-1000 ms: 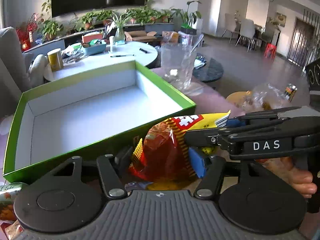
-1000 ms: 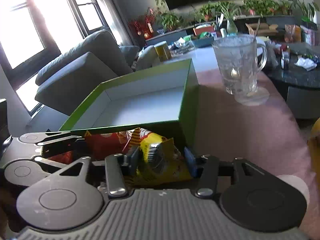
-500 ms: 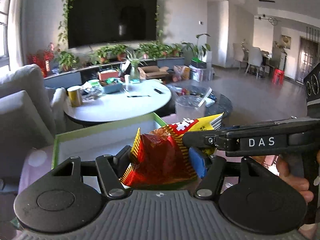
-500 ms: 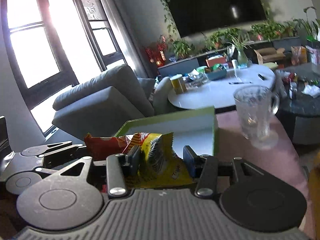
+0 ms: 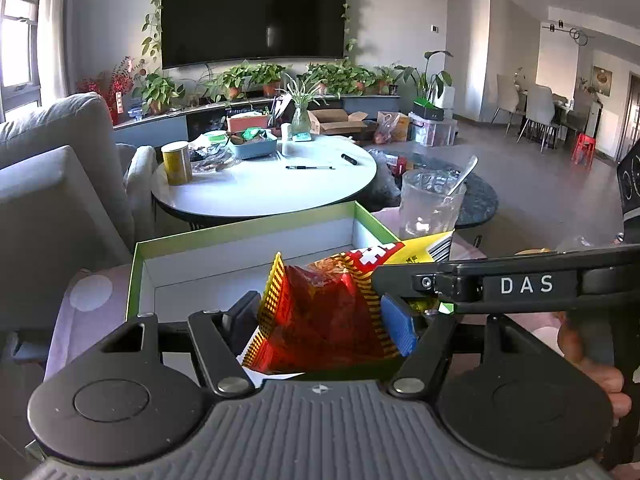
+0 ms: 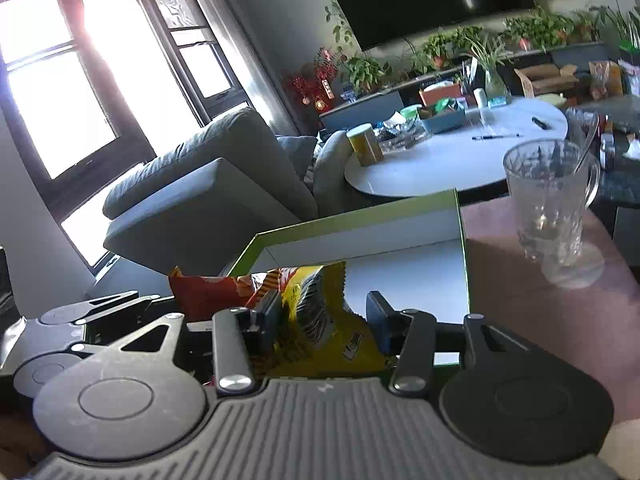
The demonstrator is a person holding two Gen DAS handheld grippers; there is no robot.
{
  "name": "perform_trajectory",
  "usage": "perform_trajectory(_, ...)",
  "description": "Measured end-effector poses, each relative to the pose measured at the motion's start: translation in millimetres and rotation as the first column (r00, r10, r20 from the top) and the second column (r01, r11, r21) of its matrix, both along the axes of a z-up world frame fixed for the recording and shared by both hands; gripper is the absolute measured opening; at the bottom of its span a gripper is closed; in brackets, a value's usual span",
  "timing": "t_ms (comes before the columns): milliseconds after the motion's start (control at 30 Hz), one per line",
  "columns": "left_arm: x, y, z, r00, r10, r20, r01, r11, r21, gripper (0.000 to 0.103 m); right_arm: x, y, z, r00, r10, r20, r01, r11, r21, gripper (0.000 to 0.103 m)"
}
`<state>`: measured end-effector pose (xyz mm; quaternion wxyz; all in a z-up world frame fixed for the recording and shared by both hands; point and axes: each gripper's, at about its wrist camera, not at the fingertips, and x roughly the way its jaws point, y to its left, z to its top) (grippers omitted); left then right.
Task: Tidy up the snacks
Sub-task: 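Lift the chip bag into the green box and open the left gripper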
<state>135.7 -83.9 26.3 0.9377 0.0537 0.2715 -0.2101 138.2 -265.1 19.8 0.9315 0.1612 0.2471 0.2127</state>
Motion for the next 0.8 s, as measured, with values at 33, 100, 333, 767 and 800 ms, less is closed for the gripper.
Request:
perform_trajectory(33,1,-1,-1,1.000,0.000,-0.001,0.000,1.000,0.002,0.063,1,0,-1,1.000,-0.001,-0.003,0.001,1.000,0.002,0.050)
perform_trajectory(100,5,0,-3,1.000,0.003,-0.004,-0.003,1.000,-0.004,0.064,4,2,-2,1.000,-0.005,-0.006,0.005,1.000,0.003,0.050)
perform_trajectory(333,10,0,-9,0.999,0.021,-0.033,-0.022,1.000,-0.012,0.066,12,4,-6,1.000,-0.010,-0.025,0.010,1.000,0.009,0.051)
perform_trajectory(767,6,7,-11,0.996,0.080,-0.030,-0.080,0.997,0.012,0.079,1,-14,-8,0.993,-0.117,-0.026,0.119,0.991,0.059,0.061)
perform_trajectory(800,4,7,-10,0.996,0.080,-0.030,-0.080,0.997,0.011,0.079,-1,-16,-8,0.992,-0.121,-0.026,0.123,0.991,0.060,0.061)
